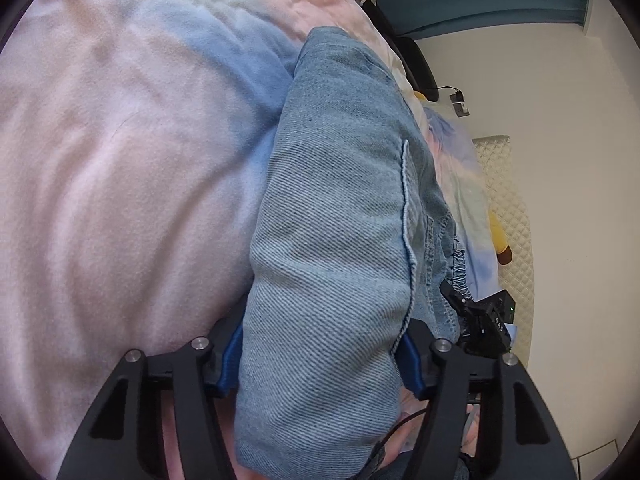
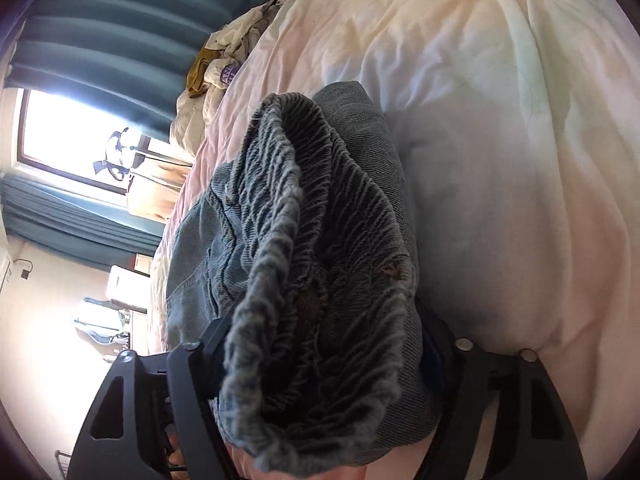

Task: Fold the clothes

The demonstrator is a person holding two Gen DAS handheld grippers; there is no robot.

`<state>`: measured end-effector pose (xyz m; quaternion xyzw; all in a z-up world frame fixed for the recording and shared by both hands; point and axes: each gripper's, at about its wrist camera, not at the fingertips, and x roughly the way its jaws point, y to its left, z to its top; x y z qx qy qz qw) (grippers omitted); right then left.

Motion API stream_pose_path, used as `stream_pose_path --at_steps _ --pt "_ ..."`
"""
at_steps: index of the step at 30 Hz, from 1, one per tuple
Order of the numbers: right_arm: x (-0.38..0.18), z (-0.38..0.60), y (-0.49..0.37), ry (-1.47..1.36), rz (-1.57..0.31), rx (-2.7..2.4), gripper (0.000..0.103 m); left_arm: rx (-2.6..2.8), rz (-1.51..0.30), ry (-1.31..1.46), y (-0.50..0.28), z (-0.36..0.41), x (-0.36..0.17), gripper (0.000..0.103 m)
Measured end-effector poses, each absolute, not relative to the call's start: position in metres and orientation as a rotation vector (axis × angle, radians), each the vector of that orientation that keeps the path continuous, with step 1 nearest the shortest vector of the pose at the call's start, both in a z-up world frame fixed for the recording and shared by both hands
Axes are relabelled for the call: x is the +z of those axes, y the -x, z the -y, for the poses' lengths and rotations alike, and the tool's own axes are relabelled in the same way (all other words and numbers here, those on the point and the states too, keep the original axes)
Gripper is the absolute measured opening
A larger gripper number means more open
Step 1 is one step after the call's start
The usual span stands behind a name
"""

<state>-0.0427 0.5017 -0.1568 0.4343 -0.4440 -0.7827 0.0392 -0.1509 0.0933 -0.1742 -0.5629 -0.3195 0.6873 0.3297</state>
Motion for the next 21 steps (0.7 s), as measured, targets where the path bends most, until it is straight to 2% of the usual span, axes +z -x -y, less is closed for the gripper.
stream_pose_path --at_steps 3,6,15,21 --pt "-0.146 -0.501 0.039 -1.284 1.365 -2.417 0.045 1.821 0.834 1.471 0.150 -0.091 -0.166 0.052" --pt "-0.133 -0.500 0.036 -1.234 1.359 -2.428 0.040 1.850 0.811 1.456 0.148 -0.091 -0.149 0.048" --pt "-0.079 -0.503 0.032 -1.082 1.303 -2.453 0.036 1.918 0.793 1.360 0.144 -0.098 -0.086 0.045" --pt "-0.039 -0.535 0.011 -1.002 1.279 -2.497 0.036 1.908 0.726 1.324 0.142 -0.139 -0.049 0.045"
